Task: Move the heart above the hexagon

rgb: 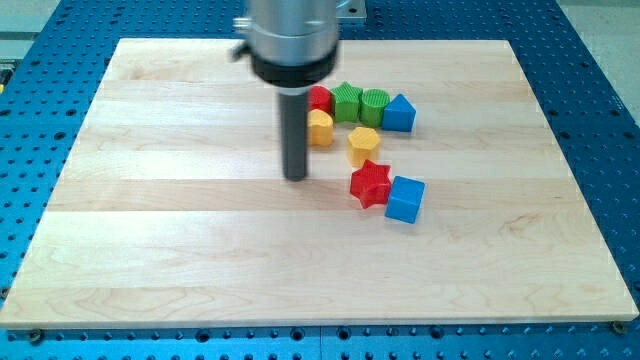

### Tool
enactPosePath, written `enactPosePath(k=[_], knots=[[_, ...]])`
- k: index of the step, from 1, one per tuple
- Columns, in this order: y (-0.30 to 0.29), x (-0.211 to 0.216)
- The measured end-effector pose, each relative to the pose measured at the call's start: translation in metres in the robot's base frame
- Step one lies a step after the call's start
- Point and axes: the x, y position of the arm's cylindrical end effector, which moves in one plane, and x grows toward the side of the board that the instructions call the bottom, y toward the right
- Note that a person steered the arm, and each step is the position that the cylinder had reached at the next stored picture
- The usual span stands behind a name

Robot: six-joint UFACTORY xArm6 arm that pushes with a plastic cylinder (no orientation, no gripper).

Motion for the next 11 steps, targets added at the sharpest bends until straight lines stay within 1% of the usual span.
enactPosePath(k=[1, 2, 3, 4, 5, 6, 8, 9, 11], knots=[[-0.041, -0.041], [-0.037, -0.086], [-0.012, -0.075], [0.031, -0.057], [0.062, -0.056], [0.078, -0.056], [0.073, -0.055], [0.065, -0.027], [0.065, 0.066]])
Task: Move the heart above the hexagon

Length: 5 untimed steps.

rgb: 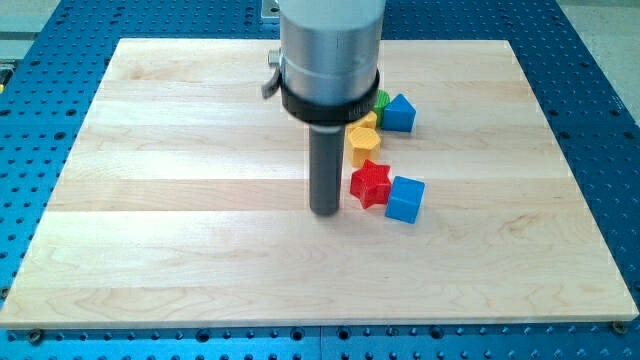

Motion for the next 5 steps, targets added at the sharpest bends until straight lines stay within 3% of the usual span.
enactPosePath(k=[2, 4, 5], knots=[[0.036, 0.105], [0.126, 0.086], [0.171, 0.029]])
